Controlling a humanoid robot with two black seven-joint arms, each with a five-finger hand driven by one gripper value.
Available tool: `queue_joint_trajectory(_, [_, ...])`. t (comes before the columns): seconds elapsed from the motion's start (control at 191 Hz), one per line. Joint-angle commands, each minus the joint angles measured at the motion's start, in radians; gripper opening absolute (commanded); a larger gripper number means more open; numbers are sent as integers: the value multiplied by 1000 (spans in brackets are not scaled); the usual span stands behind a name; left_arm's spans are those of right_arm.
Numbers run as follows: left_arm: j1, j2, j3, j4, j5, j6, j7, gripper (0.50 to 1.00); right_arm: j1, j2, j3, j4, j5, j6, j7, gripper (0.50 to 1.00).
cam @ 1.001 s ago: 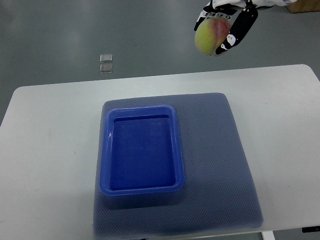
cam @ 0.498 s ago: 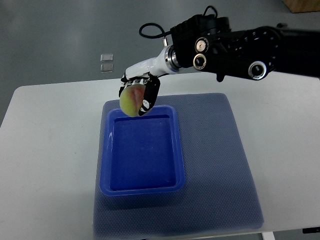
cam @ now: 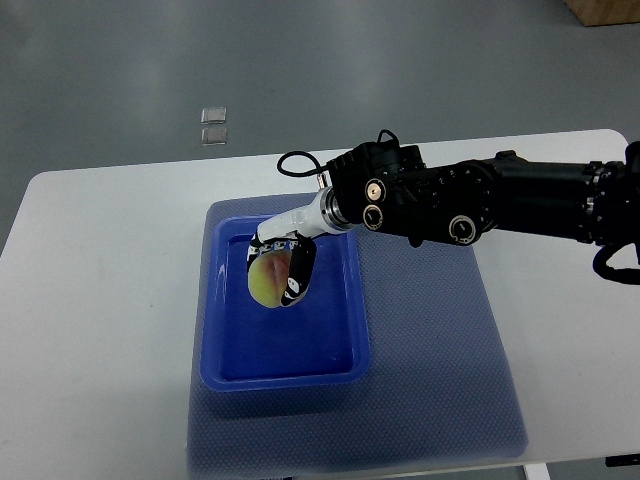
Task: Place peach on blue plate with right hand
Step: 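Carry the peach over the blue tray and lower it inside, then open the right hand fingers to release the peach in the tray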
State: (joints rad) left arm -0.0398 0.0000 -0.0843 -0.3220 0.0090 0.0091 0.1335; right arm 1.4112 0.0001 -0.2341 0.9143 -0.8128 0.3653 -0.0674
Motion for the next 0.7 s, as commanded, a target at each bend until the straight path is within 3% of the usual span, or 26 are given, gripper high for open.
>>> queue_joint_trajectory(0.0, [0, 0, -2, 0, 0, 0, 0, 1000, -31, 0, -1, 0, -2, 0, 0, 609])
queue_joint_trajectory(0.031, [0, 0, -2, 1, 0, 0, 0, 1000, -38, 0, -1, -2, -5, 0, 0, 627])
queue_joint_trajectory(0.141, [0, 0, -2, 3, 0, 0, 0, 1000, -52, 0, -2, -21, -17, -2, -3, 778])
queue_joint_trajectory(0.231, [0, 0, -2, 3, 0, 0, 0, 1000, -52, 0, -2, -25, -19, 0, -3, 797])
queue_joint_trajectory(0.236, [0, 0, -2, 3, 0, 0, 0, 1000, -51, 0, -2, -25, -22, 1, -3, 876])
queue_joint_trajectory(0.257, [0, 0, -2, 1, -1, 0, 0, 1000, -49, 0, -2, -25, -22, 4, -3, 897])
queue_joint_trajectory(0.388, [0, 0, -2, 1, 0, 0, 0, 1000, -41, 0, -1, -25, -22, 11, -5, 926])
queue_joint_trajectory(0.697, [0, 0, -2, 3, -1, 2, 0, 1000, 49, 0, 58, -15, -2, 30, -8, 930])
